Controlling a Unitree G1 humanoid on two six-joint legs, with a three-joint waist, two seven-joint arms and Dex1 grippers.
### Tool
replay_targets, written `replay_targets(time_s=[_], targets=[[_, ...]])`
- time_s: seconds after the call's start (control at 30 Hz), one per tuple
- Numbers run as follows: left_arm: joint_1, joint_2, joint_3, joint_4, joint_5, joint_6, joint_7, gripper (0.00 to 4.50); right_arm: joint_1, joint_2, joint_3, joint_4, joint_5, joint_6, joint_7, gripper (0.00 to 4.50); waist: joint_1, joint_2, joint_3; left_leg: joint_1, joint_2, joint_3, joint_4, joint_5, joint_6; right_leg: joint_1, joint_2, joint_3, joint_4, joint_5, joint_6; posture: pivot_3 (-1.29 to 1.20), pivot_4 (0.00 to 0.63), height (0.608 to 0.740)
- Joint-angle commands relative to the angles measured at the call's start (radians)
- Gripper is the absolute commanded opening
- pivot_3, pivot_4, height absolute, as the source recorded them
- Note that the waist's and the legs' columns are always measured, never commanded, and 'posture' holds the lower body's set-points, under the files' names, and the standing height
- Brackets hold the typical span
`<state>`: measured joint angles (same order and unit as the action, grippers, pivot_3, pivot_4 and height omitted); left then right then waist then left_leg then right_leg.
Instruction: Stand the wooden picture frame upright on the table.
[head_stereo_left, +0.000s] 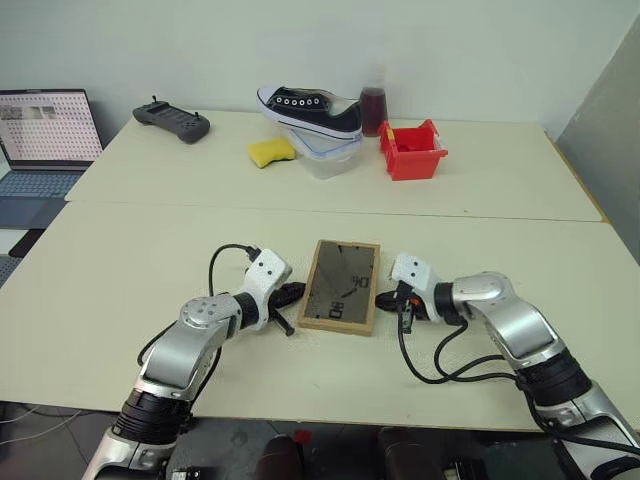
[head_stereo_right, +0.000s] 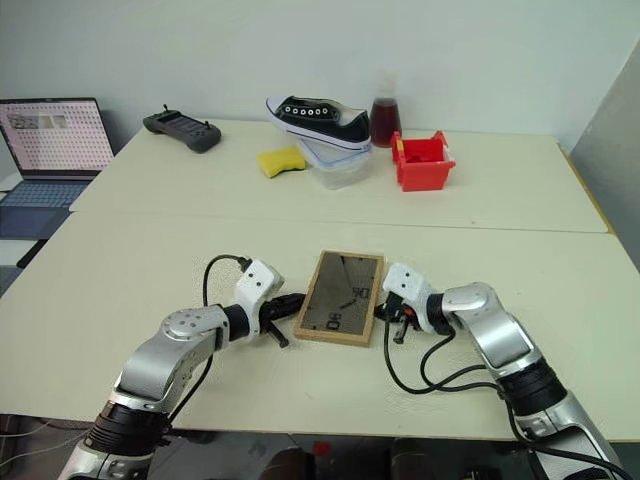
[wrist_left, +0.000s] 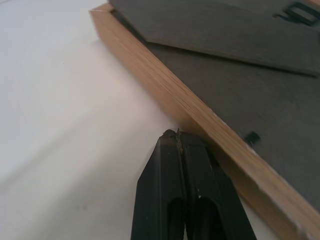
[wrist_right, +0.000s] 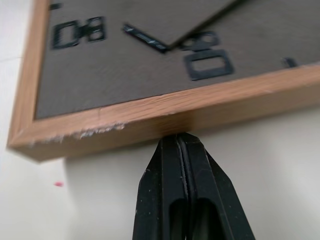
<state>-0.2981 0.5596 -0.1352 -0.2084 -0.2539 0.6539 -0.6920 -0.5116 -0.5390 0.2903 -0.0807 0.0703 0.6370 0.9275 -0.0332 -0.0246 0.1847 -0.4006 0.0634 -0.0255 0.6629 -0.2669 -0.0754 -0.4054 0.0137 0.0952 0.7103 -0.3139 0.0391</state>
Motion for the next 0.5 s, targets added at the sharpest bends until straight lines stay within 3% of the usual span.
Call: replay_targets(time_s=[0.03, 0.2, 0.3, 0.4, 0.5], targets=[[0.01, 0.075, 0.024, -0.116, -0.038, 0.044, -0.063, 0.01, -0.015, -0.066, -0.06, -0.048, -0.015, -0.006, -0.026, 0.0, 0.0, 0.0, 0.0, 0.0, 0.0, 0.0, 0.0, 0.0, 0.0, 0.0, 0.0, 0.0, 0.0, 0.0, 0.0, 0.0, 0.15, 0.74], [0.035, 0.192, 0.065, -0.108, -0.046, 0.025, -0.135, 0.01, -0.012, -0.112, -0.047, -0.037, -0.03, -0.03, -0.025, 0.0, -0.006, 0.0, 0.0, 0.001, 0.0, 0.0, 0.0, 0.0, 0.0, 0.0, 0.001, 0.0, 0.0, 0.0, 0.0, 0.0, 0.15, 0.74], [0.029, 0.229, 0.142, -0.087, -0.132, 0.084, -0.188, 0.01, -0.033, -0.098, -0.05, -0.005, -0.026, -0.044, -0.034, 0.0, -0.009, 0.0, 0.0, 0.001, 0.001, 0.0, -0.001, 0.0, 0.0, 0.0, 0.001, 0.0, 0.0, 0.0, 0.0, 0.0, 0.15, 0.74], [0.001, 0.21, 0.269, -0.053, -0.326, 0.25, -0.236, 0.42, -0.054, -0.073, -0.039, 0.043, -0.033, -0.071, -0.048, 0.0, -0.009, 0.0, 0.0, 0.001, 0.001, 0.0, 0.0, 0.0, 0.0, 0.0, 0.001, 0.0, 0.0, 0.0, 0.0, 0.0, 0.15, 0.74], [-0.042, 0.192, 0.349, -0.014, -0.473, 0.441, -0.226, 1.13, -0.058, -0.055, -0.028, 0.069, -0.037, -0.093, -0.052, 0.0, -0.01, 0.0, 0.0, 0.0, 0.001, 0.0, 0.0, 0.0, 0.0, 0.0, 0.001, 0.0, 0.0, 0.0, 0.0, 0.0, 0.15, 0.74]])
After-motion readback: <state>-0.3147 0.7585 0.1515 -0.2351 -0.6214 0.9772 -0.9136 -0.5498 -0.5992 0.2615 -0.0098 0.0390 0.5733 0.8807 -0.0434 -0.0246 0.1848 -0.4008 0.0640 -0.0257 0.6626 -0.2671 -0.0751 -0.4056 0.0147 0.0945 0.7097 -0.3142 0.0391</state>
